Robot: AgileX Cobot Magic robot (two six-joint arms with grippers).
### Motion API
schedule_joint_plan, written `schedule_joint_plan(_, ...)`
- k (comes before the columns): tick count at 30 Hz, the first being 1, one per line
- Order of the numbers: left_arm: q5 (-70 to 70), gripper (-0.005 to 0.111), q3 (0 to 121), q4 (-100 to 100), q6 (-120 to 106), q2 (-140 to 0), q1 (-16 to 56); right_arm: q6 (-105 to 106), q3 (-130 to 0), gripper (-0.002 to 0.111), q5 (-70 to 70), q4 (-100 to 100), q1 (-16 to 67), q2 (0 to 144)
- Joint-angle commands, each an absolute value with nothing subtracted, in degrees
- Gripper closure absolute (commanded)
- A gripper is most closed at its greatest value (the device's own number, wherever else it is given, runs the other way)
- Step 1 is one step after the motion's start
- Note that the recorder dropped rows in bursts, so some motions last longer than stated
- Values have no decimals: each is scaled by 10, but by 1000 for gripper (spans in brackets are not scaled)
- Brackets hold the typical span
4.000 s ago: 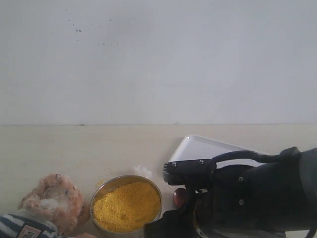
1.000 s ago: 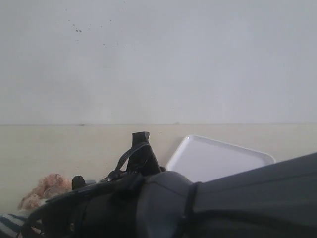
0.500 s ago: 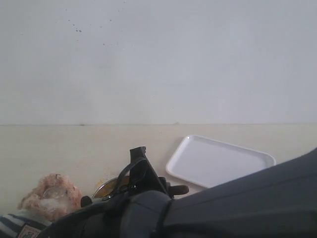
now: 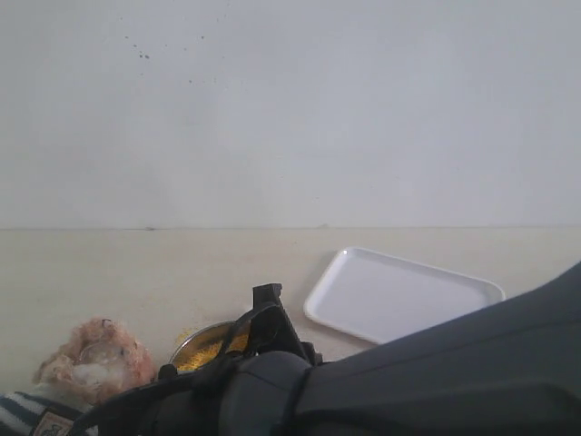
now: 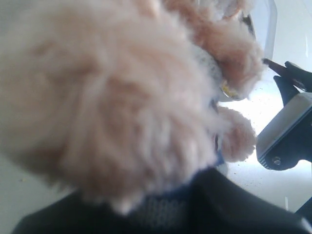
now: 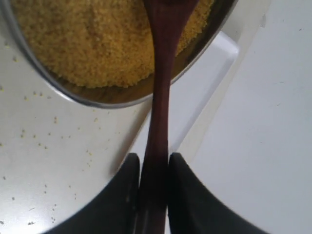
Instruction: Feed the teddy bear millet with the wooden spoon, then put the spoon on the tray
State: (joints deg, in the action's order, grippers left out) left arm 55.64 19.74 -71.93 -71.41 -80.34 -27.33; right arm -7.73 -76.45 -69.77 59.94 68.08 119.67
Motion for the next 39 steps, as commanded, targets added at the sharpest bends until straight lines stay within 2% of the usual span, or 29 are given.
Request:
schedule_joint_plan(1, 563, 103, 196, -730, -717, -798, -275, -84, -767, 100, -700, 572, 679, 1197)
schedule_joint_plan(11, 563, 103, 196, -730, -717, -798, -275, -89, -768, 100, -700, 523, 672, 1179)
schedule_joint_plan(22, 563, 103, 196, -730, -717, -798, -275, -91, -869, 100, -700, 336, 633, 1179)
schedule_joint_plan(39, 563, 103, 196, -730, -717, -798, -275, -97, -874, 100, -700, 379, 599, 1178)
